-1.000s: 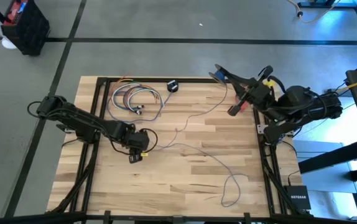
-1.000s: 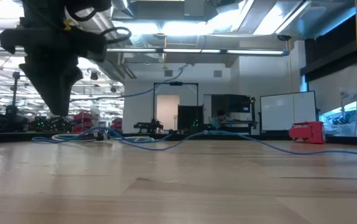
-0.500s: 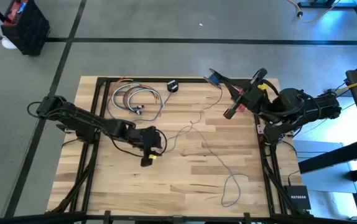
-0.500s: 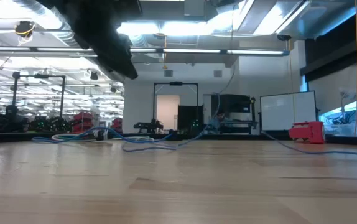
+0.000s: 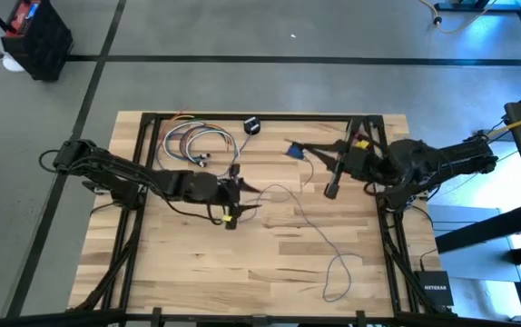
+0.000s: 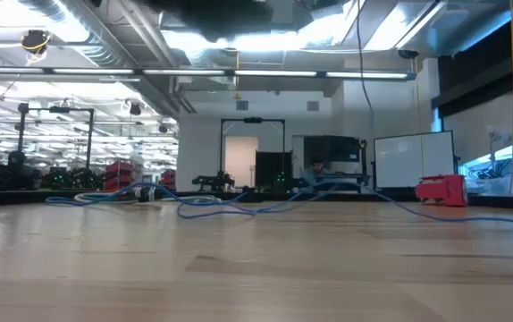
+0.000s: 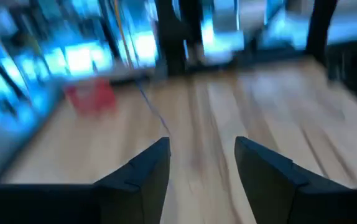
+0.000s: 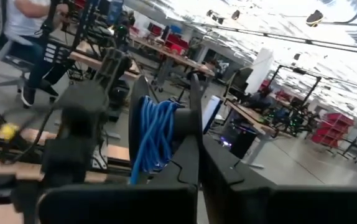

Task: Coil cords
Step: Coil the blue wire onto the black spool

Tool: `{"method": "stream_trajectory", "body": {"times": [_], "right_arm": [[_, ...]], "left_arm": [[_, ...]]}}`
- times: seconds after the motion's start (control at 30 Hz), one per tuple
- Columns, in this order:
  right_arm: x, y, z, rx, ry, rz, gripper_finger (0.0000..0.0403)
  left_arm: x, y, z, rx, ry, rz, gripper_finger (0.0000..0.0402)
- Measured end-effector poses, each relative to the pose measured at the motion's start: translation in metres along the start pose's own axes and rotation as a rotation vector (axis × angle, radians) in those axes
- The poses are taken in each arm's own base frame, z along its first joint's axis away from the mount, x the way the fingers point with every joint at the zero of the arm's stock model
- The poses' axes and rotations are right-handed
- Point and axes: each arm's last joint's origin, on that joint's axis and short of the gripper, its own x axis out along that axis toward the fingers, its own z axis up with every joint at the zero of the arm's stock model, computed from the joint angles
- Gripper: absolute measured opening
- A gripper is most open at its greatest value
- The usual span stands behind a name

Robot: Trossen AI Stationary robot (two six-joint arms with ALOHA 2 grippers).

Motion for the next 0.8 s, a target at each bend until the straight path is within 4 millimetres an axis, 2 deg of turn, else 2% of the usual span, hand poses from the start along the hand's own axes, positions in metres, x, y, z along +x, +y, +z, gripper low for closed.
{"method": "stream_trajectory", "body": {"times": [0.2, 0.33, 0.53, 0.67, 0.8], "right_arm": [[0.006, 0.017, -0.022, 0.032, -0.060, 0.033, 0.0005], [0.008, 0.028, -0.040, 0.055, -0.107, 0.034, 0.0005], [0.007, 0.044, -0.069, 0.121, -0.199, 0.110, 0.0005], [0.009, 0.050, -0.078, 0.144, -0.216, 0.087, 0.0005], [0.012, 0.054, -0.080, 0.144, -0.215, 0.099, 0.0005]], "left_arm": [[0.003, 0.013, 0.018, 0.066, -0.221, 0.027, 0.0172], [0.004, 0.019, 0.020, 0.141, -0.262, -0.009, 0.0172], [0.009, 0.014, 0.020, 0.092, -0.321, -0.152, 0.0171], [0.030, 0.004, 0.004, 0.075, -0.272, -0.184, 0.0171], [0.058, 0.001, 0.002, 0.098, -0.246, -0.113, 0.0171]]}}
